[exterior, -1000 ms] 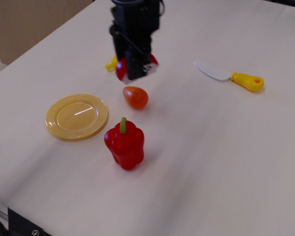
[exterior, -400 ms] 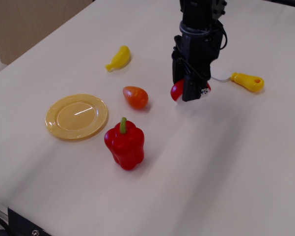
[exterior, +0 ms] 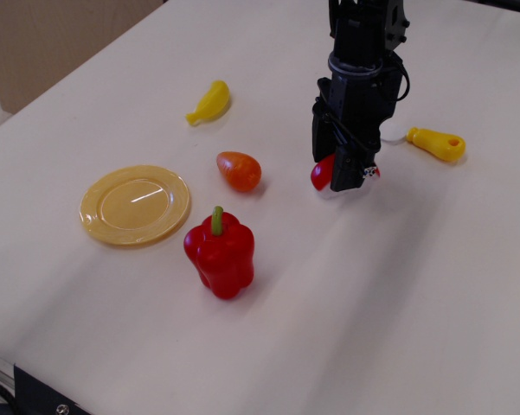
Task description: Take sushi off plate
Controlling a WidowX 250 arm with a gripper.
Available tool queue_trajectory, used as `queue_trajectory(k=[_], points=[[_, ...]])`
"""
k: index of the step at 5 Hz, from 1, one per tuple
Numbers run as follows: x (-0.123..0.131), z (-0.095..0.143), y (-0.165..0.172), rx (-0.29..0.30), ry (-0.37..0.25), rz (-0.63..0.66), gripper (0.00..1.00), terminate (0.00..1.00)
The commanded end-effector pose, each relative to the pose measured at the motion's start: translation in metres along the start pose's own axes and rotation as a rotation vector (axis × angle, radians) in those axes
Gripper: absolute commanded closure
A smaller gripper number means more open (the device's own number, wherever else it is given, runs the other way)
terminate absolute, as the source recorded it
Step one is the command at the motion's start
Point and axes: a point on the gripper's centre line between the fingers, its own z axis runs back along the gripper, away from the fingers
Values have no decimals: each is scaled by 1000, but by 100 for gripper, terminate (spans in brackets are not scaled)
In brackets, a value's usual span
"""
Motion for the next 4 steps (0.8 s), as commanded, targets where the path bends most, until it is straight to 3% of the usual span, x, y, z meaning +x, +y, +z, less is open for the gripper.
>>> queue_trajectory(k=[1,3,4], points=[[-2,44,9,70,-67,54,0,0],[-26,84,7,87,-138,93,0,0],[-26,84,7,87,-138,93,0,0]])
